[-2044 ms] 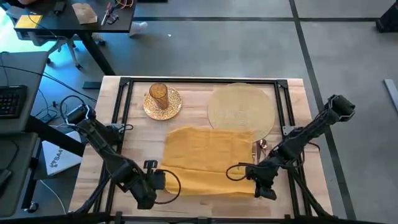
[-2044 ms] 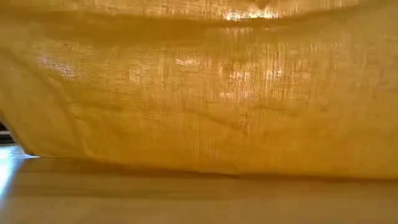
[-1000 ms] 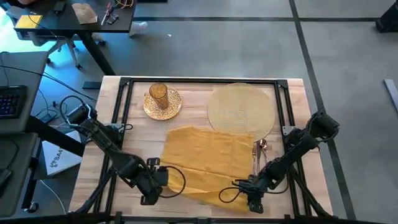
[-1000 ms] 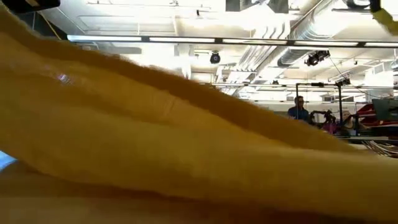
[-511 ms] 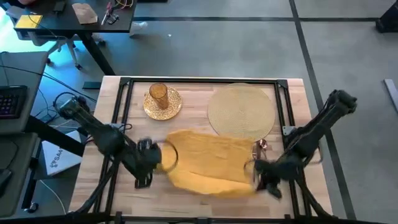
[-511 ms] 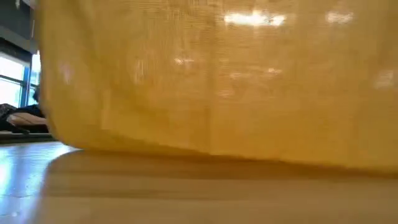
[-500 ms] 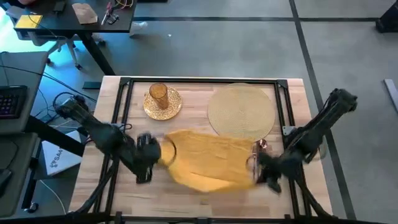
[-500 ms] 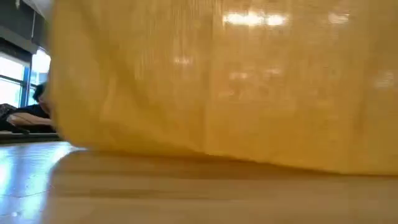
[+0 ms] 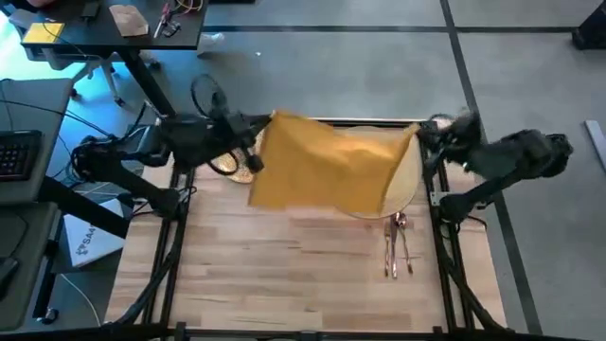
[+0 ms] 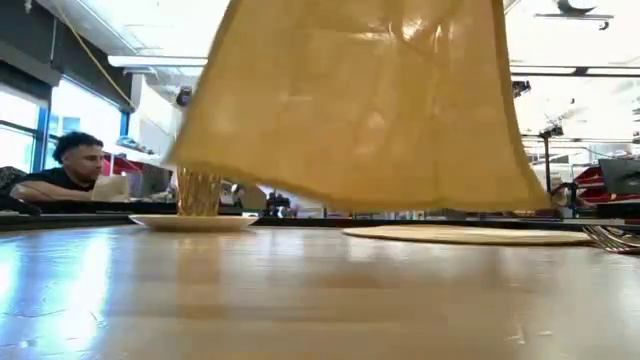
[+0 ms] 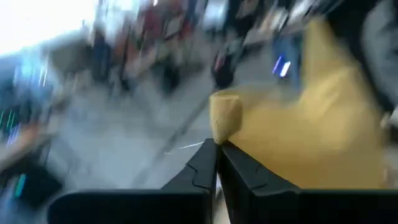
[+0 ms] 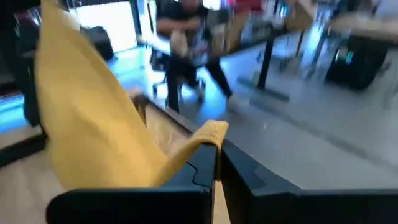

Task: Set table place
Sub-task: Fold the yellow table napkin

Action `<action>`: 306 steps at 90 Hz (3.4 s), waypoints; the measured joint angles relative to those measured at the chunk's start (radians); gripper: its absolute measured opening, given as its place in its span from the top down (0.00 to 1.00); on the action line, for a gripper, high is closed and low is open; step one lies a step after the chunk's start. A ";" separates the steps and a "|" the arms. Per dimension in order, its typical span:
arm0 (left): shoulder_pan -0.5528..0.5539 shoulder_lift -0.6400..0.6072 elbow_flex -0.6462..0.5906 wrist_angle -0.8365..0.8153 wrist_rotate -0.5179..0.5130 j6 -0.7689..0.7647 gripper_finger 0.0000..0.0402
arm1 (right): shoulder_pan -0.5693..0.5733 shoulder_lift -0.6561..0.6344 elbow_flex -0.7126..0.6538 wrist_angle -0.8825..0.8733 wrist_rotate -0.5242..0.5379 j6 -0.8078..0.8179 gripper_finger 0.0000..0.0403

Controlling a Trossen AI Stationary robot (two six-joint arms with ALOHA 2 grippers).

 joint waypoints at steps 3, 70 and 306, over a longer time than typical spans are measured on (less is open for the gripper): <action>-0.003 -0.002 0.001 0.037 0.016 0.036 1.00 | 0.003 0.013 0.041 0.007 -0.020 -0.035 1.00; -0.376 0.122 -0.501 -0.308 0.453 -0.822 1.00 | 0.396 0.244 -0.710 0.570 -0.894 0.745 1.00; -0.196 0.164 -0.649 -0.331 0.165 -0.870 1.00 | 0.284 0.235 -0.703 -0.051 -0.766 1.163 1.00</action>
